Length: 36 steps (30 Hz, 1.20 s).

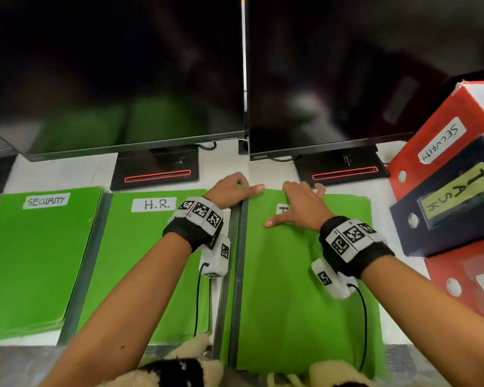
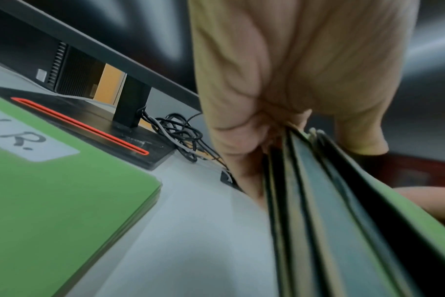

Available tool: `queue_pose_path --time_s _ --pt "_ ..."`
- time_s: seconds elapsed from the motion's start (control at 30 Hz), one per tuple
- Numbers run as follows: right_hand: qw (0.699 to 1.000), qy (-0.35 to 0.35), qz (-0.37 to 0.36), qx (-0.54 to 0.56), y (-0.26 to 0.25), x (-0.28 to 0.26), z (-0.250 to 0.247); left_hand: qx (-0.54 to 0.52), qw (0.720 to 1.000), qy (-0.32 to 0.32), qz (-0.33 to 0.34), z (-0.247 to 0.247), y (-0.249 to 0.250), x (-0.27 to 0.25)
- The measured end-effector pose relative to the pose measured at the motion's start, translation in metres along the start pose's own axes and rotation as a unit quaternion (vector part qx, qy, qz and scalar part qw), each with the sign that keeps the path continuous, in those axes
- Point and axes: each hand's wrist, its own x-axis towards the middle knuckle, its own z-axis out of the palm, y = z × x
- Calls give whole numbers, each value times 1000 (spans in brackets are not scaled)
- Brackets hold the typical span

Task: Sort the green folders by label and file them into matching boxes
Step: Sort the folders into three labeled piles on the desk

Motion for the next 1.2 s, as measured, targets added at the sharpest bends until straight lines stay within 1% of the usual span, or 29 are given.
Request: queue_pose_path --time_s 0.03,0.07,0.13,0.2,0.23,0.3,0.37,0.4,0.43,0.5,0.53,0.57,0.6,0.63,0.67,0.7,0.73,0.77,0.8,0.87,0.9,0.97,1.03,1.1,1.13,1.2 --pt "1000 21 -1 8 -2 1 -11 -68 997 37 11 -4 4 -4" --pt "999 45 -4 9 -6 2 -24 -137 988 70 20 -9 9 -9" --pt "995 103 -8 -2 -15 3 -55 -239 966 89 43 -19 19 -16" --pt "984 180 -16 -4 -25 1 -89 -249 962 75 84 -26 33 -25" --pt "976 218 -22 3 -31 -3 -105 -242 961 83 109 -28 40 -28" --pt "957 283 -51 27 -42 -12 -129 -240 949 135 154 -33 49 -34" --pt "939 334 -73 43 -44 -22 -144 -255 932 178 184 -36 51 -36" --pt "933 351 -67 37 -41 -27 -148 -265 926 191 189 -36 50 -37" --pt "931 362 -47 24 -34 -31 -150 -272 922 200 190 -36 47 -39" --pt "927 373 24 12 -11 -35 -150 -282 917 207 191 -34 43 -40" --pt "926 371 53 46 0 -38 -148 -283 917 204 192 -34 41 -40" --pt "917 377 61 112 11 -38 -142 -282 918 204 191 -33 40 -40" --pt "897 389 48 203 19 -39 -135 -283 919 201 186 -30 40 -39" --pt "865 399 23 302 25 -41 -128 -286 920 204 175 -27 41 -39" --pt "826 404 5 393 25 -45 -122 -295 918 208 162 -21 40 -39" --pt "787 400 -7 469 29 -44 -113 -309 915 211 151 -17 39 -39" --pt "759 377 -9 531 29 -47 -108 -333 909 206 142 -11 41 -43" --pt "739 357 -6 572 31 -45 -103 -356 901 202 141 -7 41 -45" --pt "734 342 11 587 30 -46 -101 -368 896 205 142 -4 42 -48" --pt "731 343 19 589 27 -51 -101 -360 892 233 141 0 47 -54" --pt "728 359 13 583 28 -54 -103 -349 890 257 139 0 48 -55" --pt "711 396 -8 581 25 -65 -110 -344 883 278 156 -1 51 -60" --pt "693 415 -38 588 25 -76 -111 -351 878 267 186 0 51 -66" --pt "696 413 -43 586 25 -82 -101 -366 875 246 199 3 49 -70" --pt "705 398 -22 587 25 -83 -92 -366 877 242 195 6 46 -69" --pt "721 362 38 590 30 -79 -66 -338 896 230 171 15 36 -62"
